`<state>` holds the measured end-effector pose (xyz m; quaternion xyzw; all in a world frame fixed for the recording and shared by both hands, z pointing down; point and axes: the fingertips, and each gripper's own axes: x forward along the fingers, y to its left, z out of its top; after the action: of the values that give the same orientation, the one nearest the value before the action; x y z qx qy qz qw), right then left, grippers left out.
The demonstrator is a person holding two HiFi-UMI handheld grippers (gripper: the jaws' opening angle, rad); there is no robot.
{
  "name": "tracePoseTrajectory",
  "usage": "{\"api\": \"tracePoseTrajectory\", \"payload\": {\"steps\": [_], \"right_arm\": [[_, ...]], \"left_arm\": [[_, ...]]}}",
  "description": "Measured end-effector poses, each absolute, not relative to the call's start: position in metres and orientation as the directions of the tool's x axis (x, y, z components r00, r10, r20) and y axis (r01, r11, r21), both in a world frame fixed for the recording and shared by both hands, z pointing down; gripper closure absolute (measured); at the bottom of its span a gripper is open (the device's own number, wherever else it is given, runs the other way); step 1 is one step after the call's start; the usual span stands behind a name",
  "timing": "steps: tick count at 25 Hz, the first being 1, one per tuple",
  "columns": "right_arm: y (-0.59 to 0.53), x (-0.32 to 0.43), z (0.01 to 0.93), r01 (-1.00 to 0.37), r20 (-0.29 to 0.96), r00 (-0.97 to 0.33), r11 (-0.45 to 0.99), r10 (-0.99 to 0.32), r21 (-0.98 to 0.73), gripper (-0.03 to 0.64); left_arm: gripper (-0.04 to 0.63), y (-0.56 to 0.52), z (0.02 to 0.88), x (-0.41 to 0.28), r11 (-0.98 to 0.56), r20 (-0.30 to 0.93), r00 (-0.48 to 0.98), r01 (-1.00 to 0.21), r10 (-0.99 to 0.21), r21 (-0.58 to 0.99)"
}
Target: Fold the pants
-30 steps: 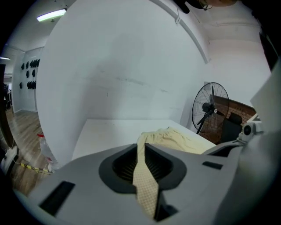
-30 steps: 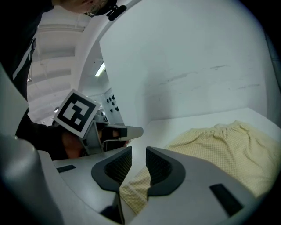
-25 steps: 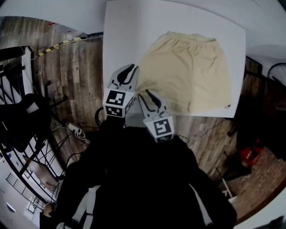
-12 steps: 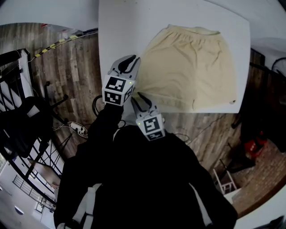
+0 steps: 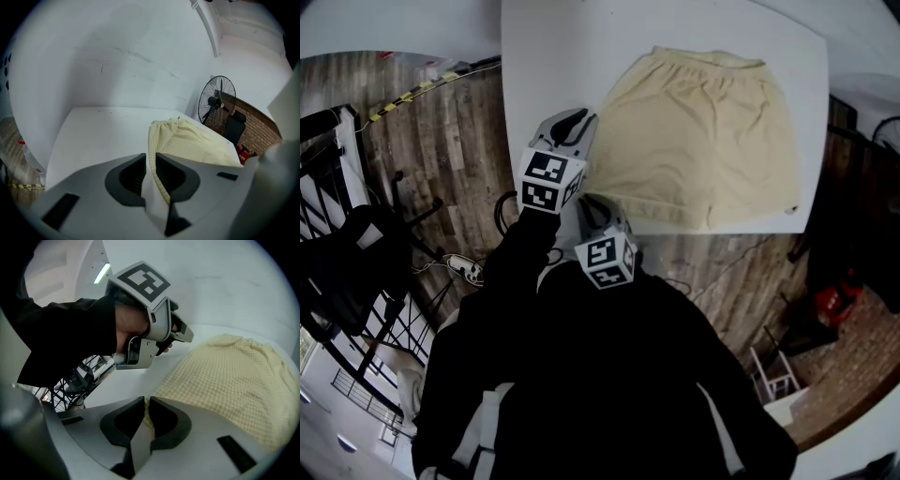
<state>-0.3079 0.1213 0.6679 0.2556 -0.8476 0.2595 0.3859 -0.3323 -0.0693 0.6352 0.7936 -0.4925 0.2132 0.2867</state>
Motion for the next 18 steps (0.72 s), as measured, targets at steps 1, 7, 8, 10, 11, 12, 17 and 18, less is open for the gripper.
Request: {"api": "tracePoseTrajectory", "payload": {"steps": [1, 7, 8, 10, 11, 12, 17, 18], "right_arm": [[0.12, -0.308, 0.669, -0.643, 0.793, -0.564, 0.724, -0.229, -0.249, 0.588], [0.116, -0.306, 0.655, -0.653, 0.773, -0.587, 0.705, -0.238, -0.278, 0.607], [0.115, -0.305, 0.651, -0.654, 0.766, -0.595, 0.701, -0.243, -0.286, 0.607], [0.112, -0.304, 0.647, -0.657, 0.755, -0.607, 0.693, -0.249, -0.299, 0.607], [0.112, -0.303, 0.645, -0.657, 0.749, -0.612, 0.689, -0.252, -0.305, 0.607], [0.111, -0.303, 0.644, -0.658, 0.744, -0.617, 0.687, -0.255, -0.31, 0.607], [0.11, -0.299, 0.635, -0.657, 0.723, -0.634, 0.683, -0.274, -0.318, 0.607], [0.11, -0.297, 0.634, -0.658, 0.72, -0.636, 0.682, -0.278, -0.318, 0.607]], "left_arm": [[0.54, -0.07, 0.636, -0.332, -0.35, 0.622, 0.425, -0.904, -0.658, 0.247], [0.538, -0.071, 0.64, -0.328, -0.358, 0.625, 0.438, -0.897, -0.647, 0.259], [0.535, -0.072, 0.64, -0.327, -0.36, 0.625, 0.44, -0.896, -0.644, 0.26], [0.534, -0.074, 0.64, -0.325, -0.362, 0.628, 0.442, -0.895, -0.641, 0.26], [0.534, -0.075, 0.641, -0.323, -0.362, 0.631, 0.443, -0.895, -0.637, 0.262], [0.534, -0.075, 0.643, -0.322, -0.363, 0.636, 0.443, -0.894, -0.631, 0.262], [0.532, -0.073, 0.658, -0.317, -0.381, 0.716, 0.393, -0.905, -0.577, 0.189], [0.532, -0.072, 0.663, -0.315, -0.397, 0.742, 0.37, -0.905, -0.559, 0.152]]}}
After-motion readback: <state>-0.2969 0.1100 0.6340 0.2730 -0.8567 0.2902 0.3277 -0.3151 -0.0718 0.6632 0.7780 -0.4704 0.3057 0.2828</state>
